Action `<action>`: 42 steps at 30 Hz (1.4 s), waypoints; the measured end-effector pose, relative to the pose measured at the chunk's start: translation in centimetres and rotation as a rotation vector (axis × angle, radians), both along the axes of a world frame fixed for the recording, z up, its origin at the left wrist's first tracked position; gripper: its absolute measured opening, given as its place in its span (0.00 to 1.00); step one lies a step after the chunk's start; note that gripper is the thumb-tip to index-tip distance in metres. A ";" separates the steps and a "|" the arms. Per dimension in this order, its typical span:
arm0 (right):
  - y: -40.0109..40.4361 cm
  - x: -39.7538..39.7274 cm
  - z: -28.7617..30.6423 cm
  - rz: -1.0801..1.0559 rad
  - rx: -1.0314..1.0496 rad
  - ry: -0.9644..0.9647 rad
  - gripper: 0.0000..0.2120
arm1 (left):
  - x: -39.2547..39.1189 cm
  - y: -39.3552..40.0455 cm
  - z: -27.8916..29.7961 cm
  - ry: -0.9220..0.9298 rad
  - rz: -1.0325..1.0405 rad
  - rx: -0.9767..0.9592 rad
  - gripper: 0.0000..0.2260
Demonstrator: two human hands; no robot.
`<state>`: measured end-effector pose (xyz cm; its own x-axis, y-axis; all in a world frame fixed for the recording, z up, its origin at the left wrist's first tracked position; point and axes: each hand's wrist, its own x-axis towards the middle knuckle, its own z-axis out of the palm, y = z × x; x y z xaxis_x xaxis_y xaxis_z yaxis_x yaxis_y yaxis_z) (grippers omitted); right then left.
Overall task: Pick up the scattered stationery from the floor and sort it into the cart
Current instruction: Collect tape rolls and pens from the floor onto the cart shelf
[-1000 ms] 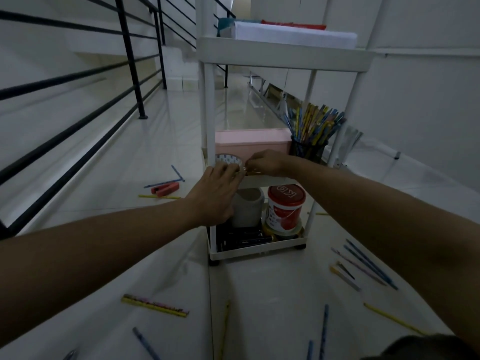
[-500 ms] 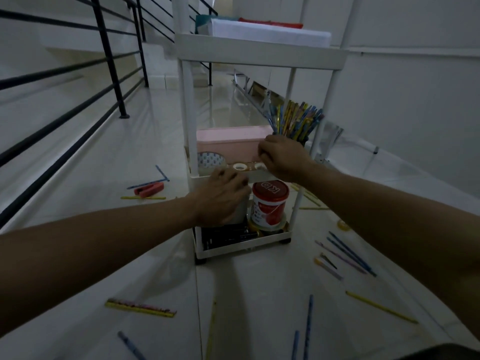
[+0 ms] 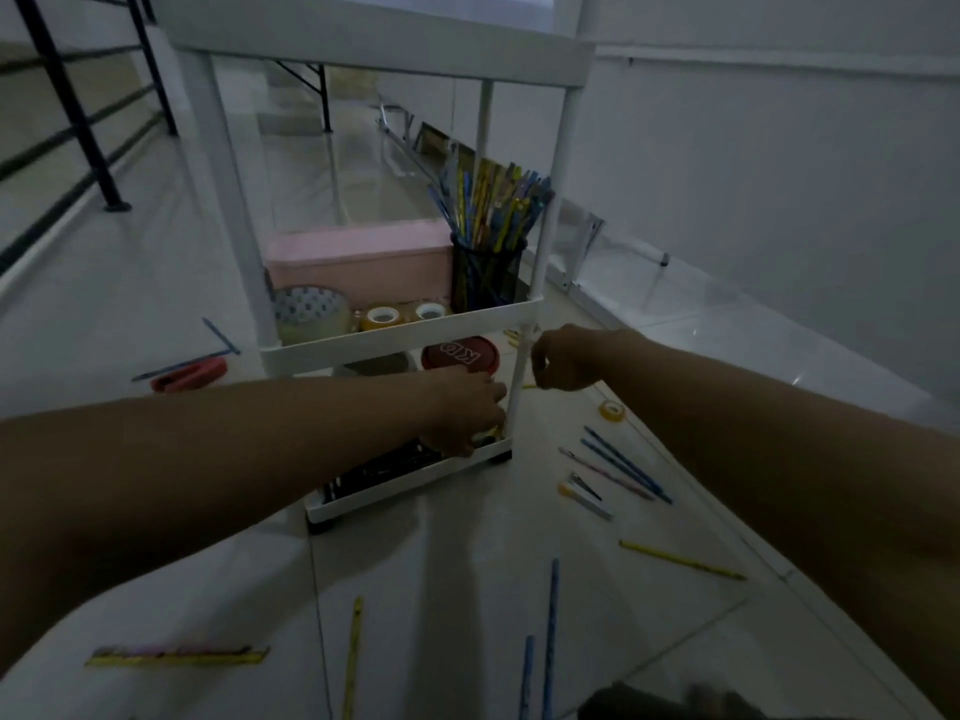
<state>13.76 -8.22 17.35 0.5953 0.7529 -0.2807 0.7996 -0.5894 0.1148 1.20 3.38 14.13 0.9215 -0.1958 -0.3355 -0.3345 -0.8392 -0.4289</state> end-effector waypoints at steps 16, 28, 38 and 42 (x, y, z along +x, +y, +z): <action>-5.8 9.7 -8.6 -0.132 -0.349 0.024 0.16 | 13.9 -7.1 -9.9 0.134 0.085 0.001 0.25; -9.8 16.6 -15.7 0.035 -0.350 0.120 0.30 | 19.0 -8.6 -16.2 0.218 0.443 -0.261 0.52; -9.1 22.6 -22.0 -0.048 -0.150 0.196 0.35 | 18.7 -8.4 -20.9 0.336 0.674 -0.552 0.60; -7.1 24.2 -23.3 -0.143 -0.126 0.272 0.29 | 18.6 -8.2 -21.4 0.318 0.673 -0.584 0.60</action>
